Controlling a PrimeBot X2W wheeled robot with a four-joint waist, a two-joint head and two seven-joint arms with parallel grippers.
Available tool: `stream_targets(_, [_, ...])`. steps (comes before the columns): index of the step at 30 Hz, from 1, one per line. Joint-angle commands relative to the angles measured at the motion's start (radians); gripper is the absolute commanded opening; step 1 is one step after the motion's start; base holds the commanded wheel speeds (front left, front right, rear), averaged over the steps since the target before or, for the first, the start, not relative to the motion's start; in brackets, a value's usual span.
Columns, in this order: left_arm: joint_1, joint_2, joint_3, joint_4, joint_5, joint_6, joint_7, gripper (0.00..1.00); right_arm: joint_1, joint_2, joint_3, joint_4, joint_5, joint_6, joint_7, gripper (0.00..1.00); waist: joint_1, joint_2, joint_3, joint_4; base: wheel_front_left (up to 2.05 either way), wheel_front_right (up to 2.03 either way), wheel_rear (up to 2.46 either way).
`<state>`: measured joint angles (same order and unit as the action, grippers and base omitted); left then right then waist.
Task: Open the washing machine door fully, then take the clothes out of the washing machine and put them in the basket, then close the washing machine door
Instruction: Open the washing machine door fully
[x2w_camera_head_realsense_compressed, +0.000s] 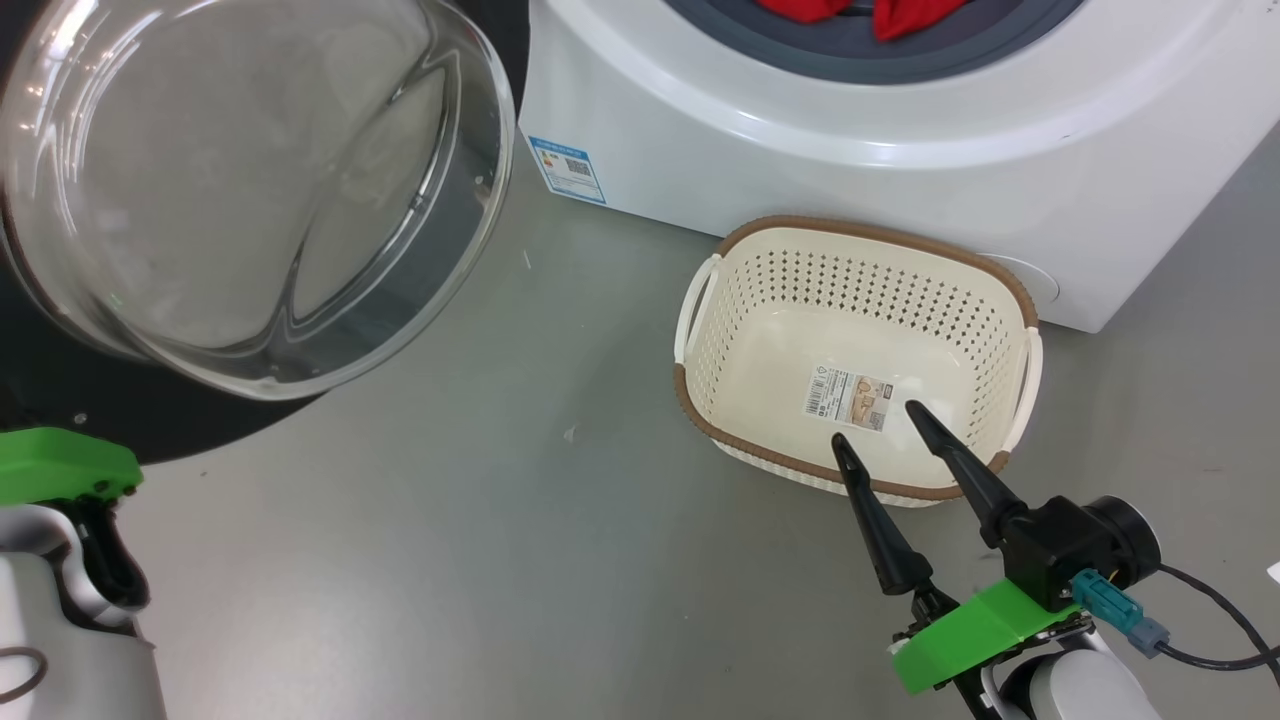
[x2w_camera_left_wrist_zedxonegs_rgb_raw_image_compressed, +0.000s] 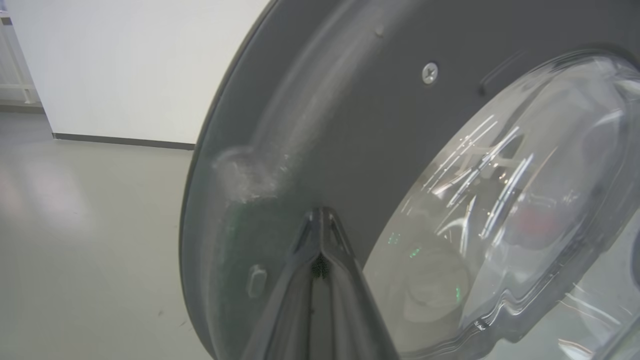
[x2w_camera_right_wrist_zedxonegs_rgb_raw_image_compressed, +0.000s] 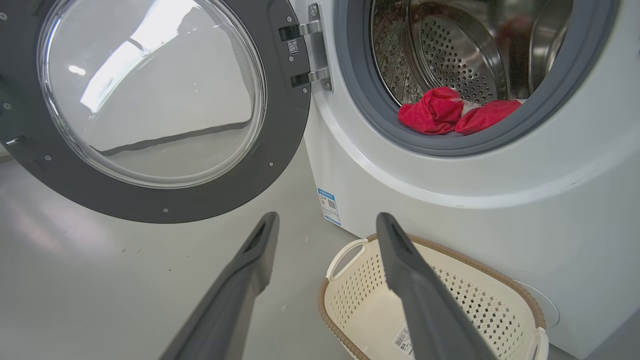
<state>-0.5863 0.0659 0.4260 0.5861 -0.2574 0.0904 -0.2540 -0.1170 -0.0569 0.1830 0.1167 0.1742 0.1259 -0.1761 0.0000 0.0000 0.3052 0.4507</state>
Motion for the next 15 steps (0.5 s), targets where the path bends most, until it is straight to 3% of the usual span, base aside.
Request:
stream_targets(1, [-0.025,0.049,0.043,-0.016,0.012,-0.005,-0.008,0.0,-0.027,0.007,0.029,-0.022,-0.007,0.005,-0.008,1.0,0.0,0.0,0.0,-0.001,0.0,0.0,0.0])
stream_targets(10, [-0.016,0.012,0.084,-0.078,0.052,-0.046,-0.008,0.0,-0.032,0.007,0.033,-0.009,0.001,0.005,-0.015,1.0,0.0,0.0,-0.012,-0.011,0.0,0.0,0.0])
stream_targets(12, [-0.005,0.001,0.079,-0.112,0.061,-0.056,-0.008,0.31,-0.033,0.007,0.035,-0.005,0.007,0.005,-0.02,1.0,0.0,0.0,-0.017,-0.015,0.0,0.0,0.0])
stream_targets(14, [0.008,-0.007,0.07,-0.139,0.062,-0.064,-0.008,0.97,-0.035,0.007,0.034,0.0,0.013,0.005,-0.026,1.0,0.0,0.0,-0.025,-0.022,0.0,0.0,0.0])
stream_targets(15, [0.014,-0.01,0.064,-0.154,0.059,-0.067,-0.008,1.0,-0.036,0.007,0.033,0.003,0.016,0.005,-0.029,1.0,0.0,0.0,-0.029,-0.026,0.0,0.0,0.0])
